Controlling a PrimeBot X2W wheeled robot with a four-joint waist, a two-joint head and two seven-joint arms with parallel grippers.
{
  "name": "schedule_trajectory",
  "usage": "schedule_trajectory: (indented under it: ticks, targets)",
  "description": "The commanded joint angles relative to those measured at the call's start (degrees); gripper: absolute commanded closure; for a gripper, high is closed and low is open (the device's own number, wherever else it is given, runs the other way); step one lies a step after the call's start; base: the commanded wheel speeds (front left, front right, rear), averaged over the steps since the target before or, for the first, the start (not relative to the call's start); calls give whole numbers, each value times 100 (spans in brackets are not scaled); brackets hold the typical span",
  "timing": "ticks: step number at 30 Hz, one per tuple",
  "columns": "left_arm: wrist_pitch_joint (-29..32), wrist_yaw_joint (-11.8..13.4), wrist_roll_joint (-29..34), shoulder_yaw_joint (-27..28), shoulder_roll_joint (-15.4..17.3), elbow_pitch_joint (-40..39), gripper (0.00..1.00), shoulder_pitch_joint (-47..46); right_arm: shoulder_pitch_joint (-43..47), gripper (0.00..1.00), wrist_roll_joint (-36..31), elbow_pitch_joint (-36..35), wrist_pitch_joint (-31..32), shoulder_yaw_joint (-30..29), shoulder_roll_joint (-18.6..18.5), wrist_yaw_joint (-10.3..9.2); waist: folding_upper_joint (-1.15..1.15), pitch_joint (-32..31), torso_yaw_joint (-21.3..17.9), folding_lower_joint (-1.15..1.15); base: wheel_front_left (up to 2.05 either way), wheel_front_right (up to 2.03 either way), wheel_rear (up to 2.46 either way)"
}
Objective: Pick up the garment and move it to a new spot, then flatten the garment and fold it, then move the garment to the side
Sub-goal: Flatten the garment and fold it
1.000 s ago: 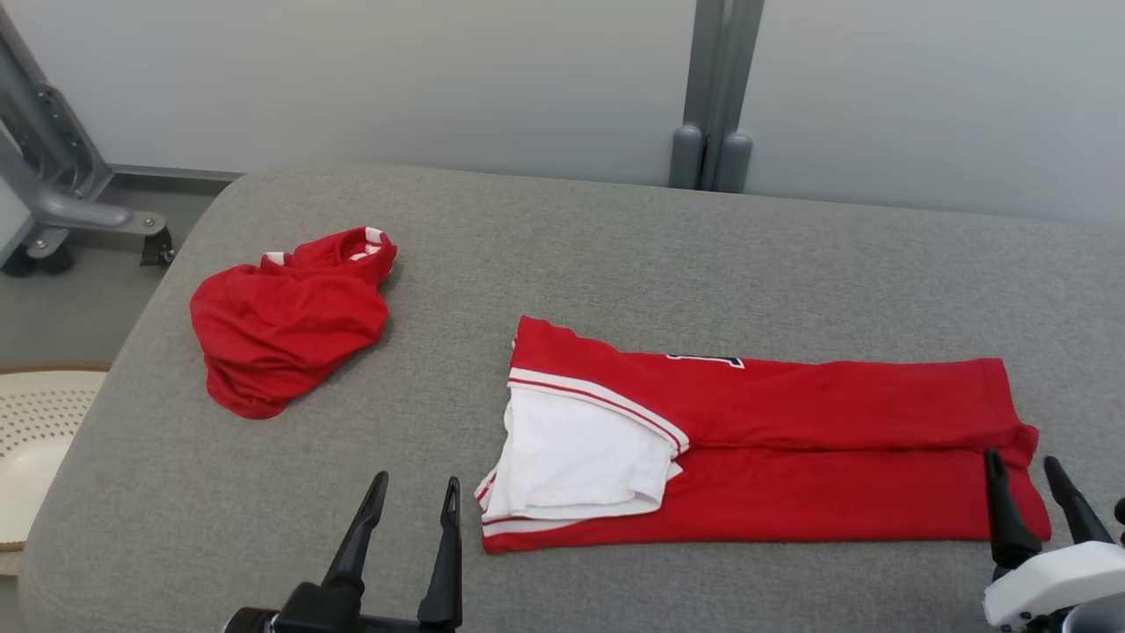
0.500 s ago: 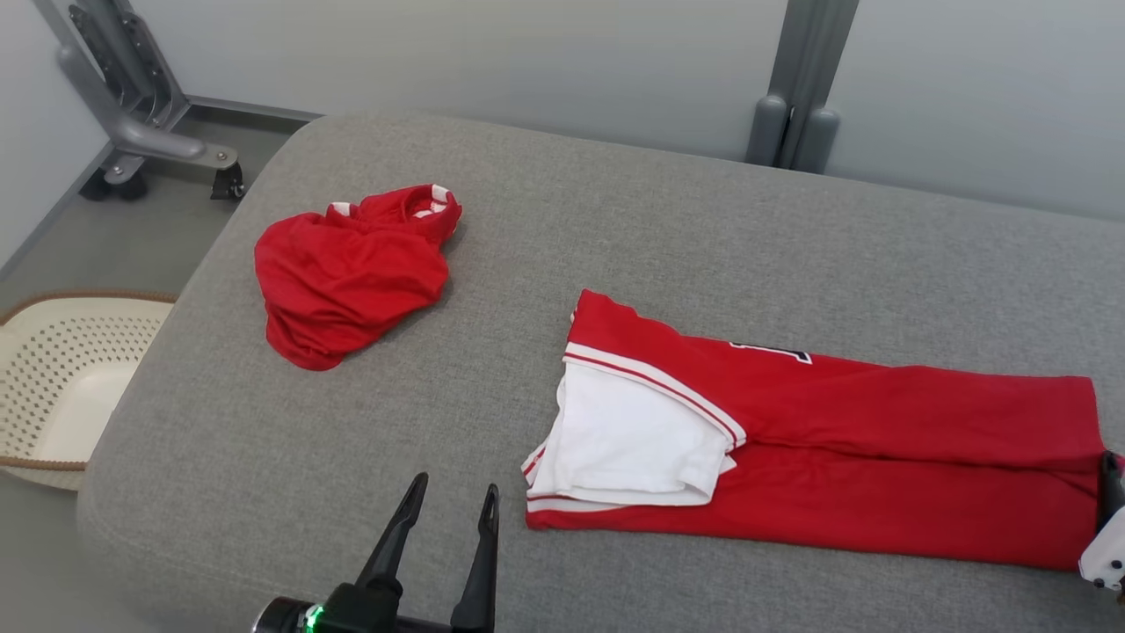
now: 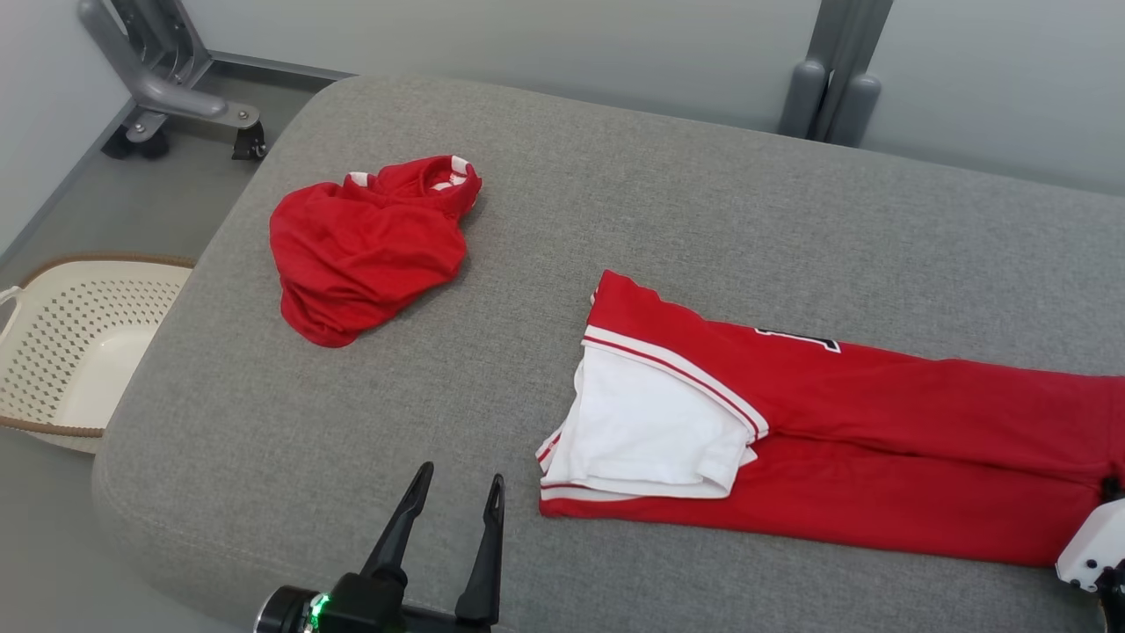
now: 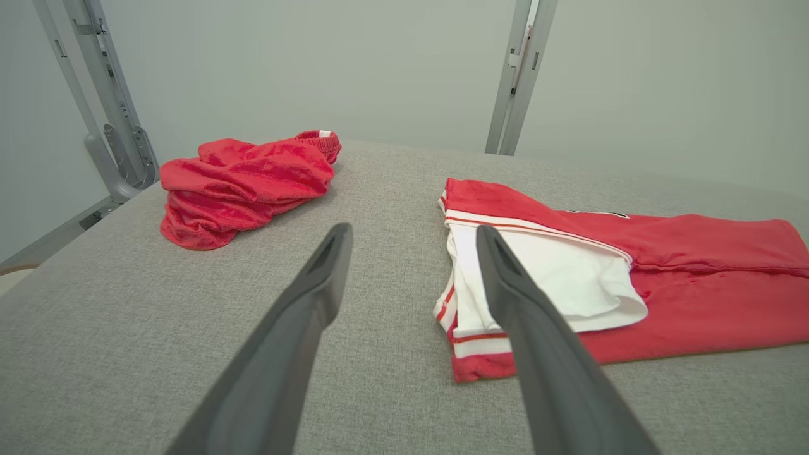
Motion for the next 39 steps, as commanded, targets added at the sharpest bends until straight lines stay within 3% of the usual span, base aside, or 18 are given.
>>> schedule_trajectory:
  ticks: [1, 6, 15, 20, 26, 39]
  targets:
    - [-2, -10, 51, 22, -9, -16, 0, -84, 91, 100, -53, 155, 26, -12, 14, -14, 0, 19, -76, 0, 0, 0, 0]
    - [-2, 4, 12, 33, -10, -31, 0, -97, 92, 100, -190, 136, -150, -29, -213, -18, 0, 46, -303, 0, 0, 0, 0]
    - [-2, -34, 77, 127, -7, -82, 0, -155, -8, 100, -550, -44, -267, -55, -1018, -13, 0, 148, -811, 0, 0, 0, 0]
    - [-2, -46, 108, 172, -8, -60, 0, -139, -99, 100, -580, -397, -299, 70, -1145, -11, 0, 127, -1043, 0, 0, 0, 0]
    - [-2, 3, 70, 217, -4, -54, 0, -27, 74, 100, -568, -1407, -31, 361, -878, -11, 0, -69, -1206, 0, 0, 0, 0]
    - [-2, 57, 90, 147, -4, -21, 0, 181, 1374, 100, -487, -4977, 1322, 834, 624, -9, 0, -501, -737, 0, 0, 0, 0]
